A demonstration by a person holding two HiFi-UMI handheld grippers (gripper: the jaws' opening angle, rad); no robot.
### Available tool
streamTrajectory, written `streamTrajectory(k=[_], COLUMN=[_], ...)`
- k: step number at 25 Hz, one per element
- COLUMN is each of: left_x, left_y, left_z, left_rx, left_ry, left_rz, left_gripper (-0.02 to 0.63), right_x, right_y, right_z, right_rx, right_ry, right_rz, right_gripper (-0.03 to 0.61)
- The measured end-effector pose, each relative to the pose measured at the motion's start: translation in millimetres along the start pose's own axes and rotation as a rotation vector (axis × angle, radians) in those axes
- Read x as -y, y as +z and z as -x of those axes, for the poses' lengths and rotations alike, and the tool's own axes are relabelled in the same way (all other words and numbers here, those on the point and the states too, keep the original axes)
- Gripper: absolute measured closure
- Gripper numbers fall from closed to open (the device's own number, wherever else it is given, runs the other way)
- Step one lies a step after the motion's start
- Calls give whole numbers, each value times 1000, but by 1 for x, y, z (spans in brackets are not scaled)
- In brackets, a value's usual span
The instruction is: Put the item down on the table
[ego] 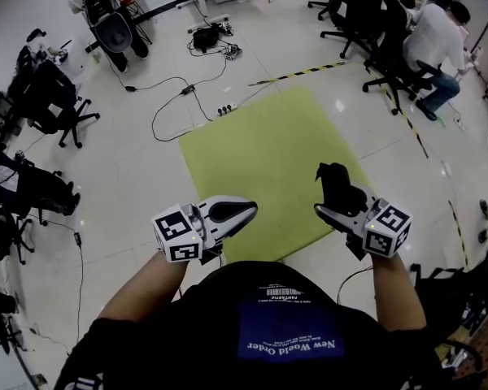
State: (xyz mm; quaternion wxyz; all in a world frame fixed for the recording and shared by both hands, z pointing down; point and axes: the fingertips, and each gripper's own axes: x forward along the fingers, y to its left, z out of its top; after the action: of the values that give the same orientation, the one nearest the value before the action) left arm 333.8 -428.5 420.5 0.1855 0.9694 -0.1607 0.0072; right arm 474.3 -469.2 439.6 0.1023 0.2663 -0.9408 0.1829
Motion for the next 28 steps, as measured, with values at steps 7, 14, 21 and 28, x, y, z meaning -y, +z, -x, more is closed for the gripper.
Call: streamTrajectory(k=[7,14,21,28], left_x=[-27,-38,-61,-89], left_y=[34,48,40,-13], left_z=[14,26,29,18], left_rx=[81,88,63,5], left_ry=[-24,-74,-57,-69], left_rz=[-14,-51,-39,45], left_gripper=[609,609,609,609], right_x=[-2,-7,10,89], right_y=[38,46,59,-1], right_z=[-37,-43,-52,-94], right_rx=[70,65,34,-211], right_ry=[44,-10,-22,-104], right_rz=[-13,4,41,127], right_gripper=[259,259,259,259])
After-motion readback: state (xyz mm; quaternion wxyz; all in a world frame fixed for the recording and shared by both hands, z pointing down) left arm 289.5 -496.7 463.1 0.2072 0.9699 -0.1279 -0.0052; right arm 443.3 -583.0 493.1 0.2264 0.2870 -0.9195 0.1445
